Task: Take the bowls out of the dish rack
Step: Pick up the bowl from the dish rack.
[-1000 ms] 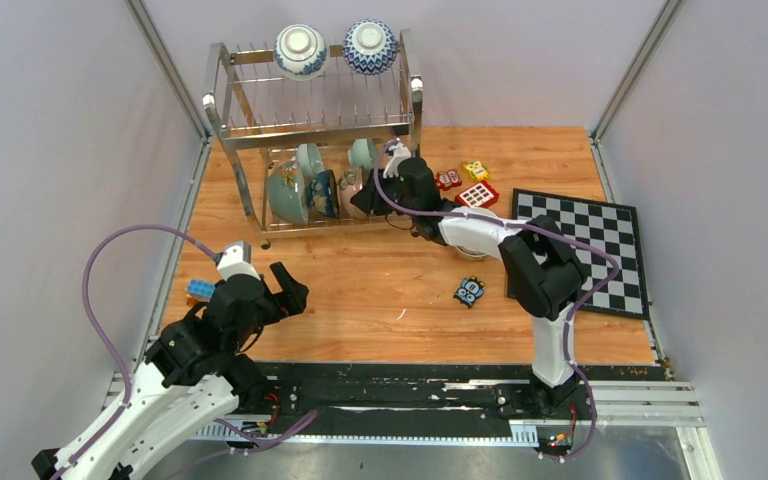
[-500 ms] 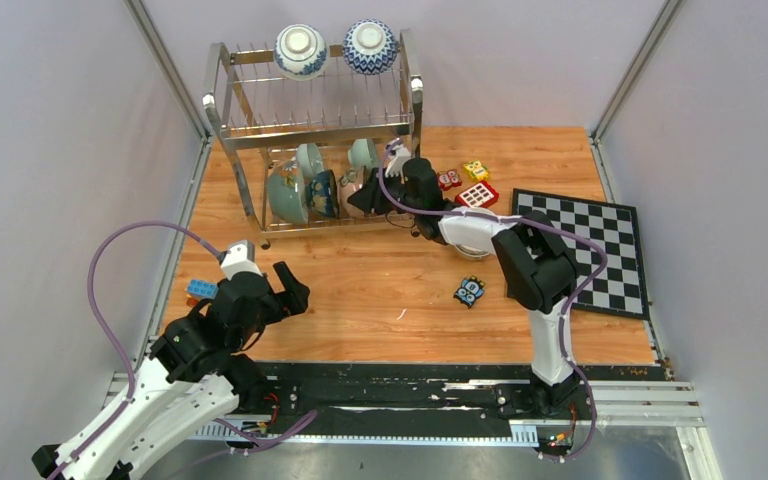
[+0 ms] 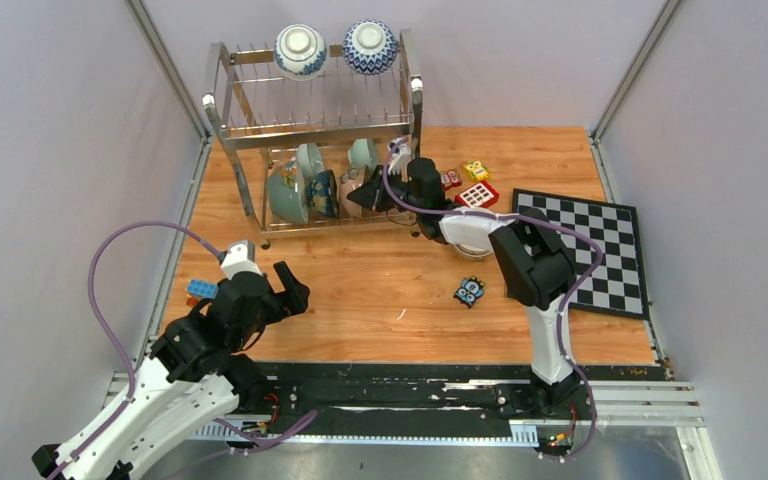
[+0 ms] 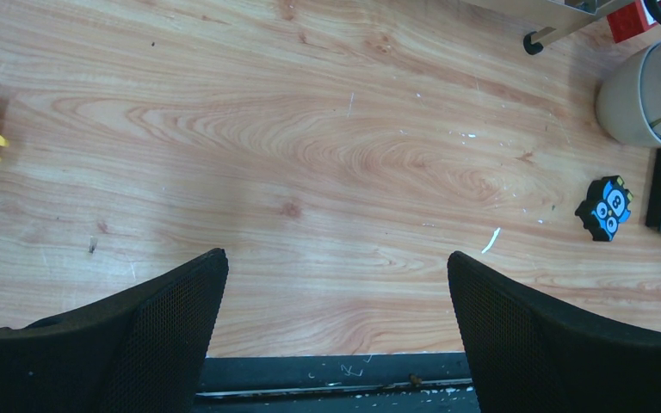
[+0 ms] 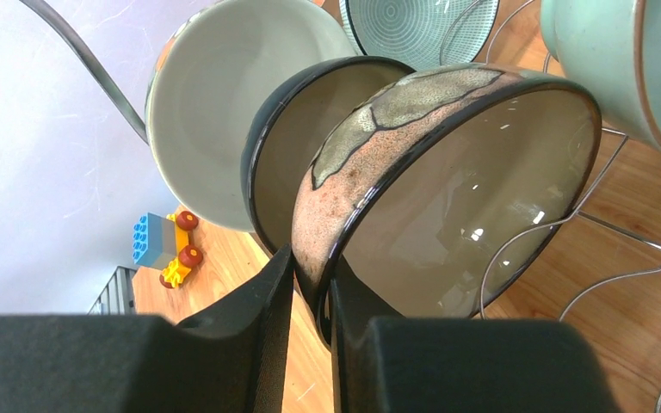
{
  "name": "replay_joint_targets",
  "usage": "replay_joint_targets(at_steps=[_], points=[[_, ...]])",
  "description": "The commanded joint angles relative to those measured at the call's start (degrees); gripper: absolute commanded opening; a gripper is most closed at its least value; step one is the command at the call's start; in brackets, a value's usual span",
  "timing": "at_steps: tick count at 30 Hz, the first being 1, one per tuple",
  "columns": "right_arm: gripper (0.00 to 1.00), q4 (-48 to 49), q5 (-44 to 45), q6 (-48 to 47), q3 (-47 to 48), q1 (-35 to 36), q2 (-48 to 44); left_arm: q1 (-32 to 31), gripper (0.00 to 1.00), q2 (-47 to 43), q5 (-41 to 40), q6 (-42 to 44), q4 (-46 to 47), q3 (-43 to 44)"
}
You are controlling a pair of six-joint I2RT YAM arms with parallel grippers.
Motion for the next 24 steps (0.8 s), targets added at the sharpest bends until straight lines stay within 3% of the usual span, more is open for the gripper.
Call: replay_joint_targets(at_steps=[1, 10, 24], points=[[0.03, 5.1, -1.4, 2.0, -1.2, -1.1, 0.5, 0.3, 1.0, 0.2, -0.6, -0.3, -1.0, 1.4], [0.03, 11.2, -3.3, 5.2, -2.6, -1.2, -2.3, 0.3, 1.0, -0.2, -0.6, -0.1, -1.0, 1.7], [0.03, 13.2, -4.0, 6.4, -4.0, -1.1, -5.8, 0.3, 1.0, -0.4, -0.8, -0.6, -1.4, 1.7]])
